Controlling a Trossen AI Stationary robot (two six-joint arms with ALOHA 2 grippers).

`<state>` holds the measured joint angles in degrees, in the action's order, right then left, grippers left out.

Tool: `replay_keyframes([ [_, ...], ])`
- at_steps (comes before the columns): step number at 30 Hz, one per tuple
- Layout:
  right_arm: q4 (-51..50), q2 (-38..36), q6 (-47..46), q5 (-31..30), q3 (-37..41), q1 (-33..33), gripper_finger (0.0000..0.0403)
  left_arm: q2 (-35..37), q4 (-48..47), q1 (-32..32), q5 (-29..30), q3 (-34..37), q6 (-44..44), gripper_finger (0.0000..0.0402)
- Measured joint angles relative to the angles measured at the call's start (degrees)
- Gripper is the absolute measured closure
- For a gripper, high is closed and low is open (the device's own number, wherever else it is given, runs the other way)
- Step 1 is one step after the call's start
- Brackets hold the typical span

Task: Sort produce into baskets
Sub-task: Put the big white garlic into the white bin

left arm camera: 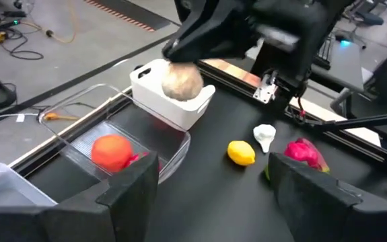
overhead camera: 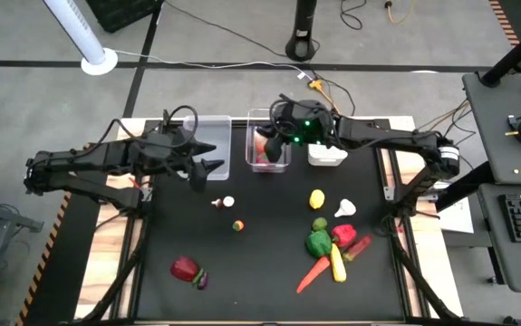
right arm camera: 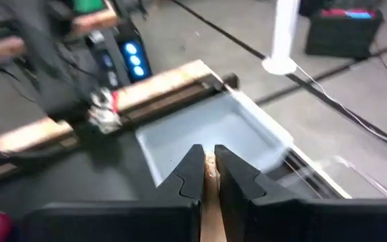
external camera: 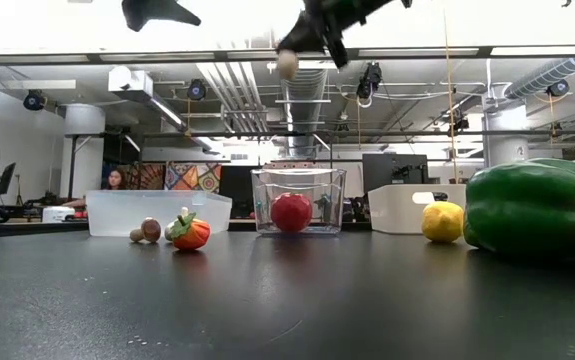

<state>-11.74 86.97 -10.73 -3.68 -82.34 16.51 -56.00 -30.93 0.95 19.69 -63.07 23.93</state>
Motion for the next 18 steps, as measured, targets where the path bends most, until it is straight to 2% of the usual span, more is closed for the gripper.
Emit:
replay_keyframes([
  [6,1.4,-4.5,-1.3,-4.0,10.7,4.9,0.0385,0.2,-0.6,0.0,0.8,0.0,0.8,0.0141],
  [12,12.4,-13.7,-3.7,-10.9,26.4,9.3,0.0385,0.2,-0.6,0.0,0.8,0.0,0.7,0.0141],
  [15,14.6,-17.6,-9.3,-16.9,33.8,12.0,0.0385,0.1,-0.6,0.0,0.8,0.0,0.7,0.0141],
  [18,14.3,-19.6,-18.5,-22.5,39.7,14.3,0.0385,0.0,-0.6,0.0,0.9,0.0,0.7,0.0141],
])
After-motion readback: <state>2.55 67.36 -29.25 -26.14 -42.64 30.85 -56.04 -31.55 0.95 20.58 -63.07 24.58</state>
